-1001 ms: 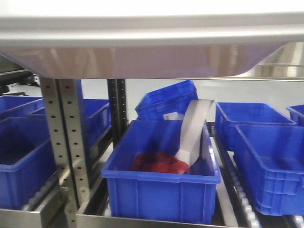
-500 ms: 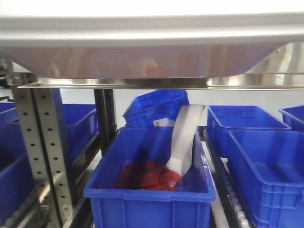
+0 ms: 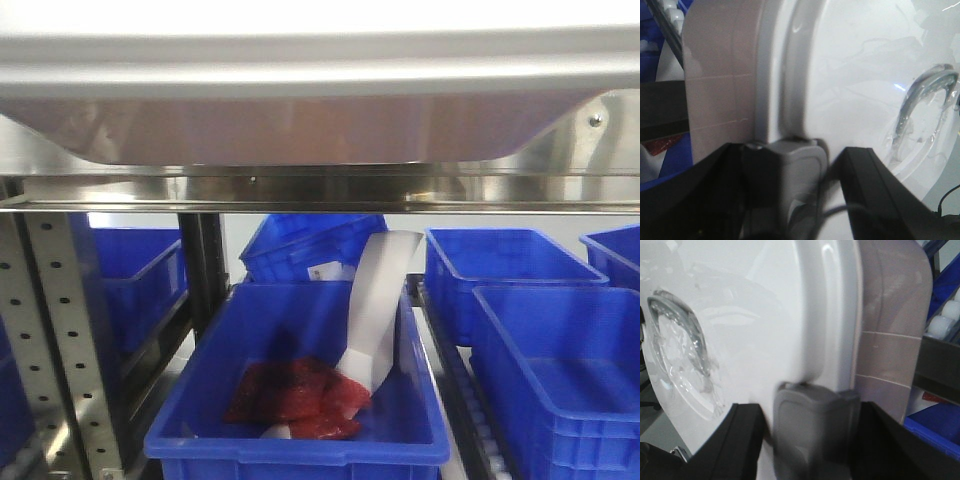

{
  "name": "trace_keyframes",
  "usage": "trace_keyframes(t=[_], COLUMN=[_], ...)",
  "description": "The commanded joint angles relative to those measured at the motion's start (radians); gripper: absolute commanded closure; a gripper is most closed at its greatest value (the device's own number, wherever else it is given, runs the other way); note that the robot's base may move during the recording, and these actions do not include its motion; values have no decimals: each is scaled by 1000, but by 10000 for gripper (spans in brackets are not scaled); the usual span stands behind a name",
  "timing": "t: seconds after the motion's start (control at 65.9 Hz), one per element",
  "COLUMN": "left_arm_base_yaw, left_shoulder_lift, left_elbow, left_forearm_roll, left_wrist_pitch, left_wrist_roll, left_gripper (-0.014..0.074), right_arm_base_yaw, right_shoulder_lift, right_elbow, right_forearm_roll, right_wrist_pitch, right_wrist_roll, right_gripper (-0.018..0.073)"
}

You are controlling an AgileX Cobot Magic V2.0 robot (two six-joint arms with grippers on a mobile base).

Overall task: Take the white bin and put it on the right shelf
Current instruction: 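Carry the bin above the blue crates toward the upper shelf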

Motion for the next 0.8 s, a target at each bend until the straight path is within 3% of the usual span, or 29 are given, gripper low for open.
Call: trace_keyframes(t=[0.0,0.788], left_arm_base_yaw=[-25,-25], left_shoulder_lift=[-11,-11], left_elbow=[-33,-33], left_forearm_roll=[-191,-191], left_wrist_pitch=[53,53], left_wrist_roll=[-2,-2], left_gripper=[346,346], right_arm_base_yaw=[10,10], right_shoulder_lift=[-13,-13], right_elbow=[-28,-28], right_forearm_roll=[176,176], right_wrist_pitch=[118,118], right_wrist_roll=[-14,-14], right_gripper=[253,253])
